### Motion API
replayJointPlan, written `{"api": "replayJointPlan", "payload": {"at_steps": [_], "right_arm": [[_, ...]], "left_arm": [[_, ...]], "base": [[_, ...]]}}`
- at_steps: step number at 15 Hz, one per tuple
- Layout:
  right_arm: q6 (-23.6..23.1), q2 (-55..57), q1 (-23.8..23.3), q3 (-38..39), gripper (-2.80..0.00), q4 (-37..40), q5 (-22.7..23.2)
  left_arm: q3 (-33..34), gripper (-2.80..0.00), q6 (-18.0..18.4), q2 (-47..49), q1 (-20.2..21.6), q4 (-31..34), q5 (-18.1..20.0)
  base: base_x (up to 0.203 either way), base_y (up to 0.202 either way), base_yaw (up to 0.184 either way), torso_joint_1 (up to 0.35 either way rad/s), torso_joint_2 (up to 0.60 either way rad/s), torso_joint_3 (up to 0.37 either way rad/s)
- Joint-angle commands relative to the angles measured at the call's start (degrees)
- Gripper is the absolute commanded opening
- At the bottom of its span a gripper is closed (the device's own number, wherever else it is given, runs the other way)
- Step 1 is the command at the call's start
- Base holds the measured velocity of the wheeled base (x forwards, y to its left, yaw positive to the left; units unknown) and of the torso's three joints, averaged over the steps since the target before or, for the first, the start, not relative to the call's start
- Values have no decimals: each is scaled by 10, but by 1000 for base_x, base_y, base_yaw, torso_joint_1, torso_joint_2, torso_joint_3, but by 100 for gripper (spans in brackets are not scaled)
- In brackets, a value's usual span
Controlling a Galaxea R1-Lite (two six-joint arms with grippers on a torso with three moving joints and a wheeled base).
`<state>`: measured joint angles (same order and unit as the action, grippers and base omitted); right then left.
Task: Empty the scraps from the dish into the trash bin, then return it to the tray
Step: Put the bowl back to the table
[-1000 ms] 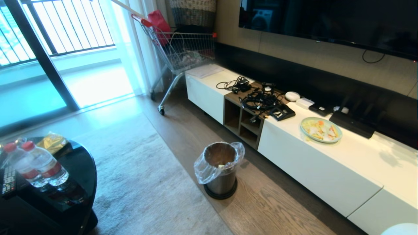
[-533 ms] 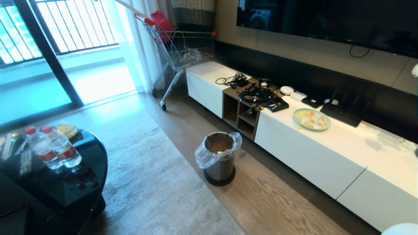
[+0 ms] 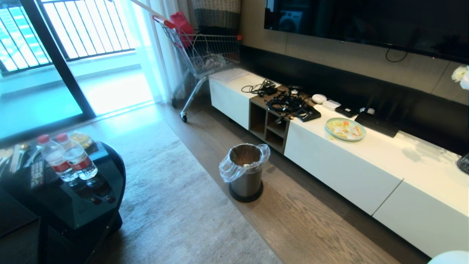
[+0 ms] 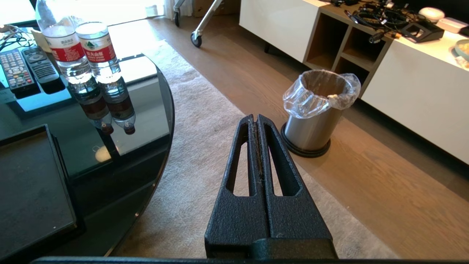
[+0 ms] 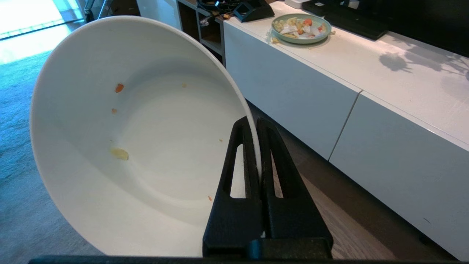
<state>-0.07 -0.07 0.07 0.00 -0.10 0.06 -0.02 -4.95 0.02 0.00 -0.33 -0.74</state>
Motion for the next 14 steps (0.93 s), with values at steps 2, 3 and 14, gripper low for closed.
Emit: {"api": "replayJointPlan", "payload": {"at_steps": [2,3,14], "right_arm": [[0,1,0,0,-280,-1,0],[0,1,0,0,-280,-1,0],[2,1,0,0,-280,0,0]], "left_arm": [[0,-280,-1,0,0,0,0],[0,-280,0,0,0,0,0],[0,-280,-1,0,0,0,0]], "base": [[0,0,0,0,0,0],[0,0,0,0,0,0],[0,0,18,0,1,0]]}}
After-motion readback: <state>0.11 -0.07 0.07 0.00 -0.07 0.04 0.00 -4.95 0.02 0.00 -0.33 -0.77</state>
